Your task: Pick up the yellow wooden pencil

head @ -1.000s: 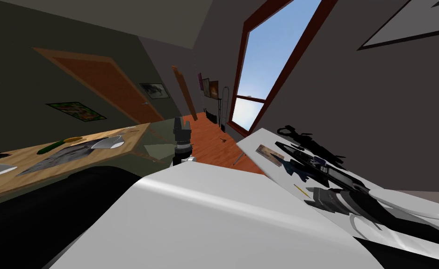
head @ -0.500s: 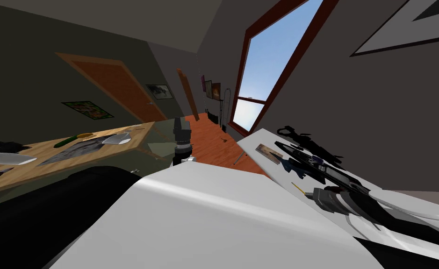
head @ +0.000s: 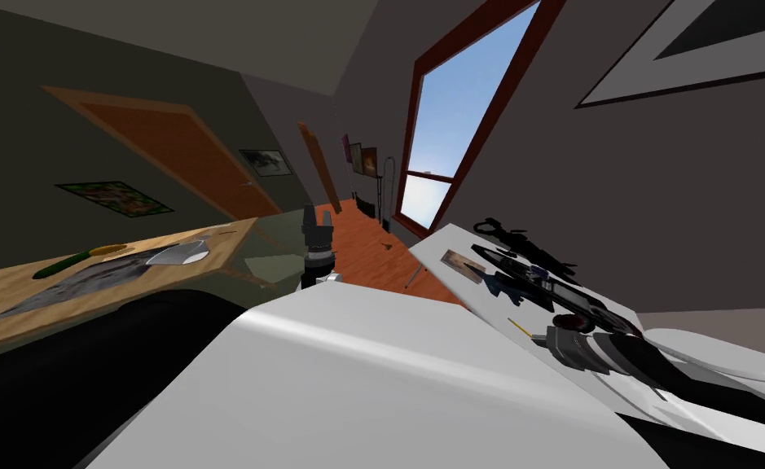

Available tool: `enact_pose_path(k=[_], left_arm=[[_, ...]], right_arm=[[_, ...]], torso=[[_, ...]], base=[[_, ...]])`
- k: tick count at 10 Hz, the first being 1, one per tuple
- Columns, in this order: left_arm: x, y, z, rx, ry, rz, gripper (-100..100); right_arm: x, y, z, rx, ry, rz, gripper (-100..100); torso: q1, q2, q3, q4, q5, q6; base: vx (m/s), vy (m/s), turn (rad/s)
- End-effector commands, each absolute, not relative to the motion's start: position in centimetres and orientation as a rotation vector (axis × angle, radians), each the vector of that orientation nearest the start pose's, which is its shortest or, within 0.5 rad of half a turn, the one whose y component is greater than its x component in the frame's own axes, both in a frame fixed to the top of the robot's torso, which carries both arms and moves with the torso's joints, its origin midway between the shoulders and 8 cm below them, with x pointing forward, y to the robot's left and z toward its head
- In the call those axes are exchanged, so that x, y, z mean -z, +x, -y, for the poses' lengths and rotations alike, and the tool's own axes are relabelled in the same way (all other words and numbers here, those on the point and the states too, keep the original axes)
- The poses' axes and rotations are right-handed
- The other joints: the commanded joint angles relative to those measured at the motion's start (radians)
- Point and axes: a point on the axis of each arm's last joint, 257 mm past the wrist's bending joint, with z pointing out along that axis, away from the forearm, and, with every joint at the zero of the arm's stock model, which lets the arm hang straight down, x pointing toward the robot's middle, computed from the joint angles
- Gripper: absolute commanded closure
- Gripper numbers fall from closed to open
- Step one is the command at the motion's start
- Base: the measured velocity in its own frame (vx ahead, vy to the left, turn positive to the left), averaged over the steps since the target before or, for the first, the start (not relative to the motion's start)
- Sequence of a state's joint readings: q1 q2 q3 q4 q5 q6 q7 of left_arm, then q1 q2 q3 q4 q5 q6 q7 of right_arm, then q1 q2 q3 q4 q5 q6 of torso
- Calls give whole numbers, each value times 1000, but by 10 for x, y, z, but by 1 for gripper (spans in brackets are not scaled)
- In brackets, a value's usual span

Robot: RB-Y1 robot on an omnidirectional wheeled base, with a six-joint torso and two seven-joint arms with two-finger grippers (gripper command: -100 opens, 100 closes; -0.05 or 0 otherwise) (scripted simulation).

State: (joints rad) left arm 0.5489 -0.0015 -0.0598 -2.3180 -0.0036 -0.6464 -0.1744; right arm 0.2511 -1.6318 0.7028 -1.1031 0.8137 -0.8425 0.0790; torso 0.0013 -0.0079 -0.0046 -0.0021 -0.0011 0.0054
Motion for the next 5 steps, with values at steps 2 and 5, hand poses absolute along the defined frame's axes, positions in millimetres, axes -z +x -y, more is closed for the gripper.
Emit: enact_pose_path(k=[2,5], left_arm=[[-51,309,-260,1207,-495,-548,0],[-52,309,-260,1207,-495,-548,0]], right_arm=[[332,135,634,-99,-1231,-2806,100],[332,134,634,-102,-1241,-2804,0]], torso=[[1,-3,-2,-1,0,-1],[-1,1,0,0,-1,-3]], base=[[206,37,-375],[91,4,-101]])
